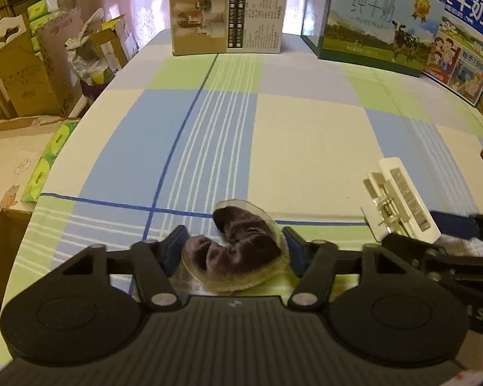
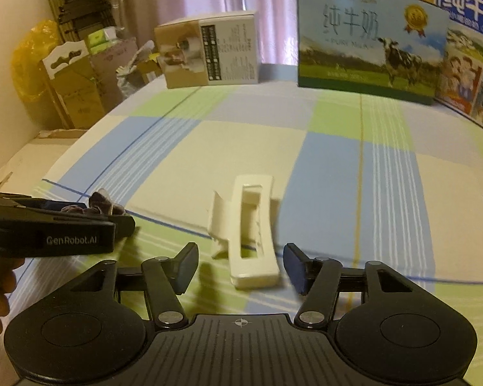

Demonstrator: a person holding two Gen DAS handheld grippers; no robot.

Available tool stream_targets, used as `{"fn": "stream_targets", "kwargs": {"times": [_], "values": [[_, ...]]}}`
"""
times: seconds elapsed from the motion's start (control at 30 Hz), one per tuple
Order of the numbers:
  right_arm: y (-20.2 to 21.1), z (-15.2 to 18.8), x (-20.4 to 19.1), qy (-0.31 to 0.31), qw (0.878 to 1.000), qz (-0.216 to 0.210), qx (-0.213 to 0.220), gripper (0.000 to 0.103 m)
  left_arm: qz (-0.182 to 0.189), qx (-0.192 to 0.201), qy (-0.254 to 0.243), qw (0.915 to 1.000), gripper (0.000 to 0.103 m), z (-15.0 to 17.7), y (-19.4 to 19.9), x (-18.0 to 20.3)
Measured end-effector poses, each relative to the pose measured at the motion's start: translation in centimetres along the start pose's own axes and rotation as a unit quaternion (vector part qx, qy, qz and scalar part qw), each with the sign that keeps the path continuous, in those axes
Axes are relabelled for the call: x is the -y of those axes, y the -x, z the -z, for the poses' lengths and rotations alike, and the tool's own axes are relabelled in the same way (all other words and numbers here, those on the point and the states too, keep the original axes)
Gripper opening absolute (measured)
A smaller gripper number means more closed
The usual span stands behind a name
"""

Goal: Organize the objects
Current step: 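Grasp the white plastic clip with the right tool while the left tool grasps the dark cloth, then carry the white clip and dark cloth with both tools over the brown box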

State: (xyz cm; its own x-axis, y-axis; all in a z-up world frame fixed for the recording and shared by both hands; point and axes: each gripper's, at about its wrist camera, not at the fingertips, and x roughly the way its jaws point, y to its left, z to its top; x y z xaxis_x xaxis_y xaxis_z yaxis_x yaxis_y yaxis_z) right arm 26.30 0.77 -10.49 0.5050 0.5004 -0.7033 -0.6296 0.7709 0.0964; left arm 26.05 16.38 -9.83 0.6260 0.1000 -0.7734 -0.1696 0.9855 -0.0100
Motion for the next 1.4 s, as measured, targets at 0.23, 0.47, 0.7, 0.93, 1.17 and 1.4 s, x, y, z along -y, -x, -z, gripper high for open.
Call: {"fn": "stream_targets", "kwargs": {"times": [0.23, 0.47, 0.7, 0.93, 1.17, 1.4], "values": [[-1.3, 0.1, 0.3, -0.005, 1.000, 0.001, 0.015, 0.055, -0.002, -0.010, 0.000, 0.9999, 0.033, -0.1, 0.4, 0.3], [-0.8, -0.3, 1.3, -0.029, 0.999, 0.004, 0.013, 0.037, -0.006, -0.020, -0.005, 0.9998, 0.029, 0.1, 0.7, 0.6], [0.5, 0.4, 0.4, -0.006, 1.000, 0.017, -0.017, 0.037, 0.003, -0.039, -0.002, 0.9992, 0.027, 1.0, 1.9, 1.2], [2.6, 1.6, -0.6, 0.010, 0.998, 0.013, -0.065, 0.036, 0.011, -0.061, -0.001, 0.9981, 0.027, 1.6, 3.0, 1.9], [6.3, 3.1, -0.6, 0.016, 0.997, 0.006, -0.079, 0.036, 0.028, -0.051, -0.014, 0.9982, 0.026, 2.2, 5.8, 3.1], [11.2, 3.7, 0.0, 0.000, 0.999, 0.004, -0.045, 0.036, 0.068, -0.023, 0.000, 0.9974, 0.026, 3.3, 10.7, 4.5]]}}
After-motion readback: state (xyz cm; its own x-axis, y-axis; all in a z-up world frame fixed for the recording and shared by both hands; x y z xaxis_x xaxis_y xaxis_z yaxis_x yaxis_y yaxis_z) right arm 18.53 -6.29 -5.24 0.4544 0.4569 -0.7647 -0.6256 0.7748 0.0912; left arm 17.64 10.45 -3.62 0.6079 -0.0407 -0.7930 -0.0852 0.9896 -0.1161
